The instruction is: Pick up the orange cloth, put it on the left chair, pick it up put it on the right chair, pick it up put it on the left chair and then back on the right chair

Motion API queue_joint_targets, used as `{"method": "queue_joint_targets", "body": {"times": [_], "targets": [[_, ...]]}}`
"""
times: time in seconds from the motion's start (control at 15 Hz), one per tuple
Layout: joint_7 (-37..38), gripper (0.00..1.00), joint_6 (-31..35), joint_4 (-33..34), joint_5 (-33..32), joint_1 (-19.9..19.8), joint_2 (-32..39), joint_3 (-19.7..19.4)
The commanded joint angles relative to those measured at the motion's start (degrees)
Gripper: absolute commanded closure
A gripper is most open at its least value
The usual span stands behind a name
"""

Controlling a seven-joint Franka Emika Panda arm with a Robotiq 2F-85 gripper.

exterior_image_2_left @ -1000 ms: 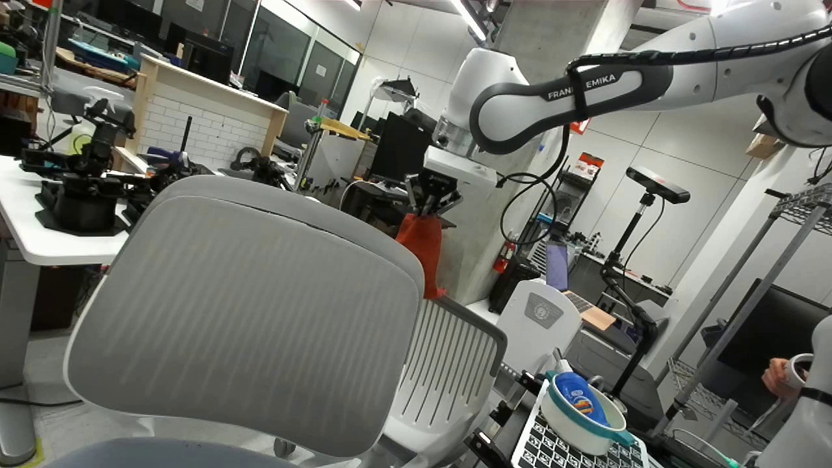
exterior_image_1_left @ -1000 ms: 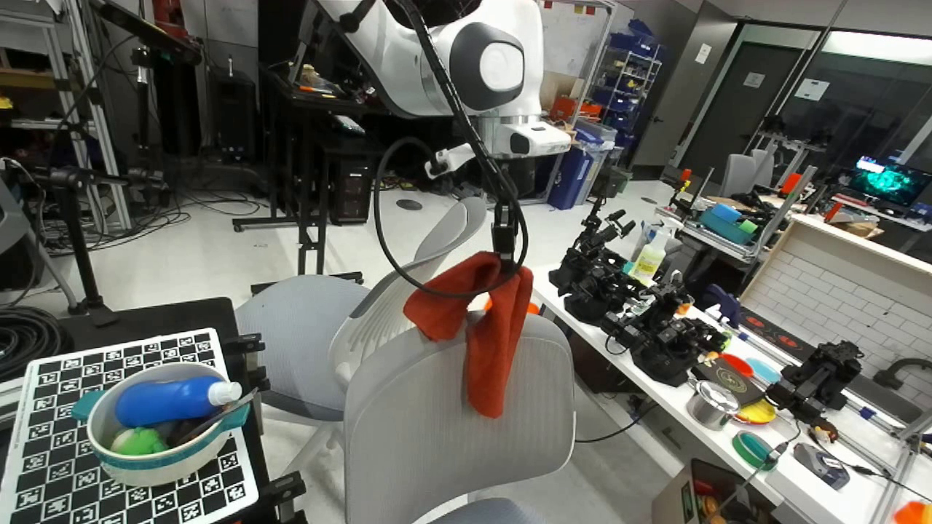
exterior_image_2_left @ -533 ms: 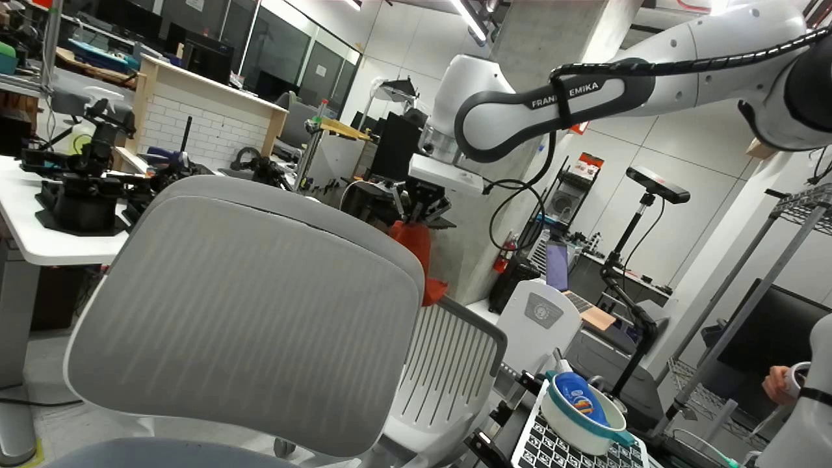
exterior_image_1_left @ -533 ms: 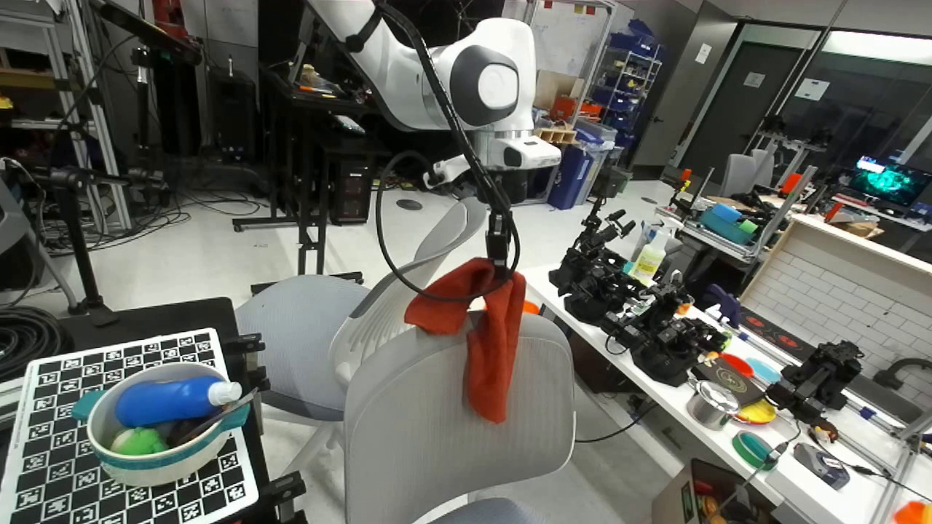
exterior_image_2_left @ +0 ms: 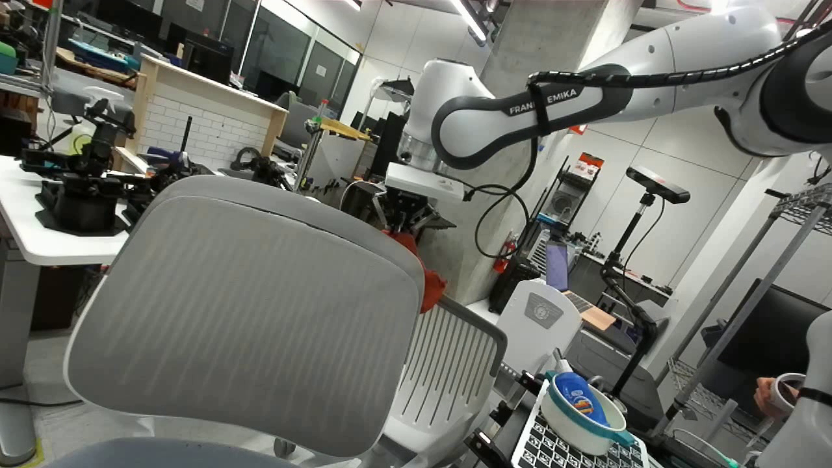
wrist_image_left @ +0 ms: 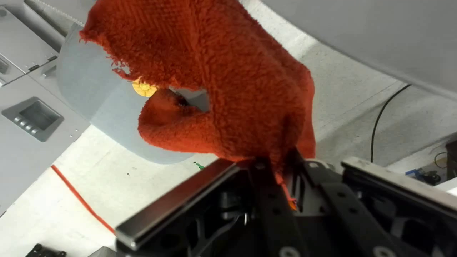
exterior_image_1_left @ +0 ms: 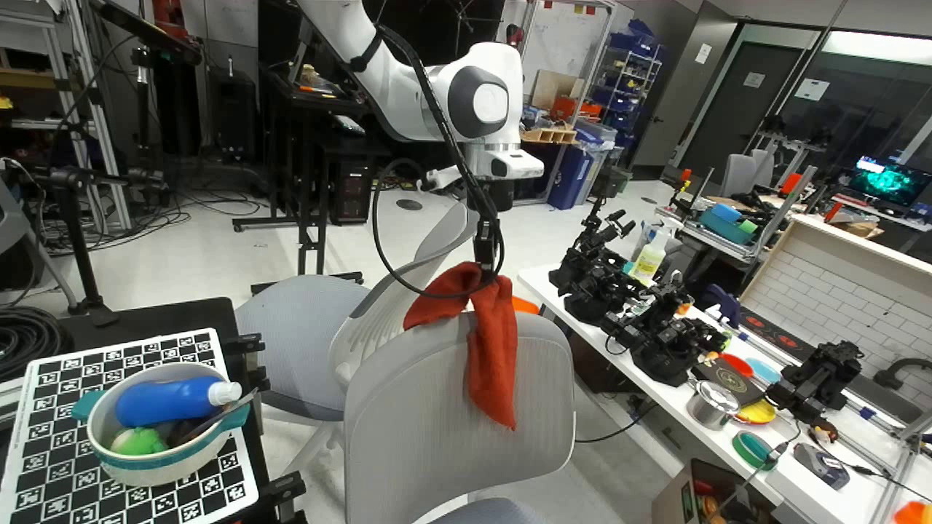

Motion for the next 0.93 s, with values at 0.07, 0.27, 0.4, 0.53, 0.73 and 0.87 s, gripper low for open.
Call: {"method": "queue_joint_targets", "body": {"times": [0.07,0.27,0.4,0.53,0.73,0.87], "targets": [[1.8,0.96,-3.3,6.6,1.3,1.1,6.2,-0.6],[2.2,0.96,-3.4,7.7,2.0,1.2,8.2,-0.6],[2.1,0.96,-3.1,7.6,2.1,1.1,8.6,-0.7],[1.9,0.96,-2.8,6.7,1.9,1.0,7.8,-0.8],[1.5,0.96,-1.9,4.4,1.3,0.9,5.5,-1.3],[1.4,0.96,-1.2,2.6,0.8,0.9,3.5,-1.6]]}}
